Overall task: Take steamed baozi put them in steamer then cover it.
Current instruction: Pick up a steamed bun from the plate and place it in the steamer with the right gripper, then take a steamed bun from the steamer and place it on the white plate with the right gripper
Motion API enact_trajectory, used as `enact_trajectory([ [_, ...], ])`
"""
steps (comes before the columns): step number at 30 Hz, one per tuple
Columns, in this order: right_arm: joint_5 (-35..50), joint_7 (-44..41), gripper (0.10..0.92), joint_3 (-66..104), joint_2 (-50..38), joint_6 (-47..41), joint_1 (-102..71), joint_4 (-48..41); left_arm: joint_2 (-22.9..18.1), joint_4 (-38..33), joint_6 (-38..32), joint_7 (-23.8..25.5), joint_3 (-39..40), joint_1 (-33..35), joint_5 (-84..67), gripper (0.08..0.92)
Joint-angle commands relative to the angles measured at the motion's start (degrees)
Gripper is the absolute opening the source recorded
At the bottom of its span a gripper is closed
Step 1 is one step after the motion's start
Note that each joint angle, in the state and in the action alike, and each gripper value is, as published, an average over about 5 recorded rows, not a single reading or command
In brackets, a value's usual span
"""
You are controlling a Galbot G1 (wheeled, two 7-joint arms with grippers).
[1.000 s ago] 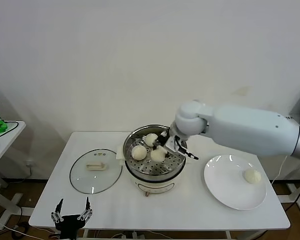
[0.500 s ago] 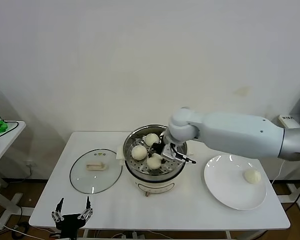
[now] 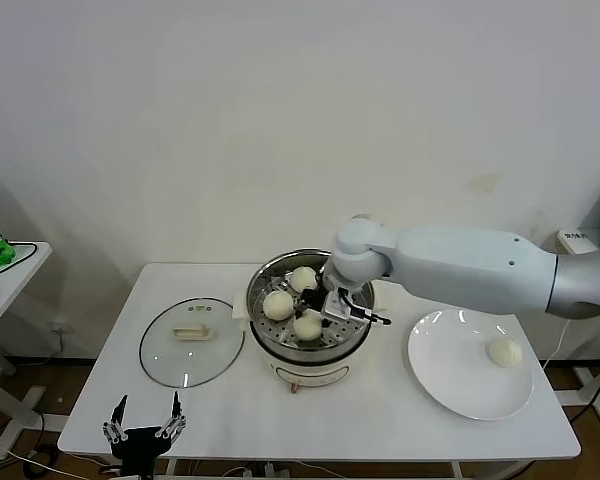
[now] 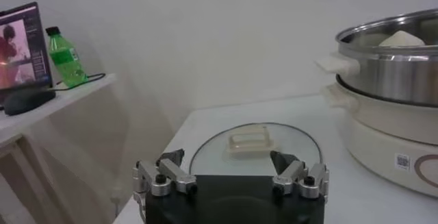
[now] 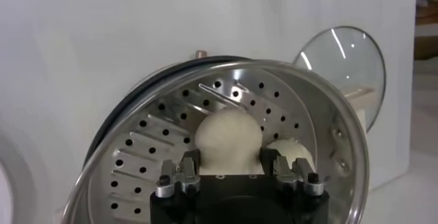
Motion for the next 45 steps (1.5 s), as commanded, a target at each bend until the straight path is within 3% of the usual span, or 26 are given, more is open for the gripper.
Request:
enact_trajectory([
  [1, -0.77, -0.12, 0.551, -0.14, 0.34, 1.36, -0.15, -0.40, -0.04, 0.00, 0.00, -0.02, 0.05, 0.00, 0.01, 0.823],
  [10, -0.82, -0.11, 0.573, -0.26, 0.19, 2.28, -0.27, -0.42, 0.01, -0.05, 0.00, -0.06, 0.01, -0.01, 0.01, 0.823],
  [19, -1.15, 0.66, 0.796, 0.94, -0.19, 2.41, 0.42, -2.32, 0.07, 0.08, 0.02, -0.08, 0.16, -0.14, 0.08, 0.823],
  [26, 3.23, -1.13, 0.822, 4.12, -1.23, 0.35, 5.58, -8.89, 1.29, -0.11, 0.10, -0.07, -0.33, 0.09, -0.51, 0.823],
  [34, 10.39, -5.34, 0.823, 6.23, -10.75, -6.09, 10.79, -12.96, 3.92, -0.79, 0.28, -0.09, -0.36, -0.90, -2.60, 0.823],
  [45, 2.68, -5.94, 0.823, 1.88, -34.70, -18.98, 6.13, -6.15, 5.90, -0.06, 0.33, 0.05, 1.84, -4.17, -3.24, 0.823],
])
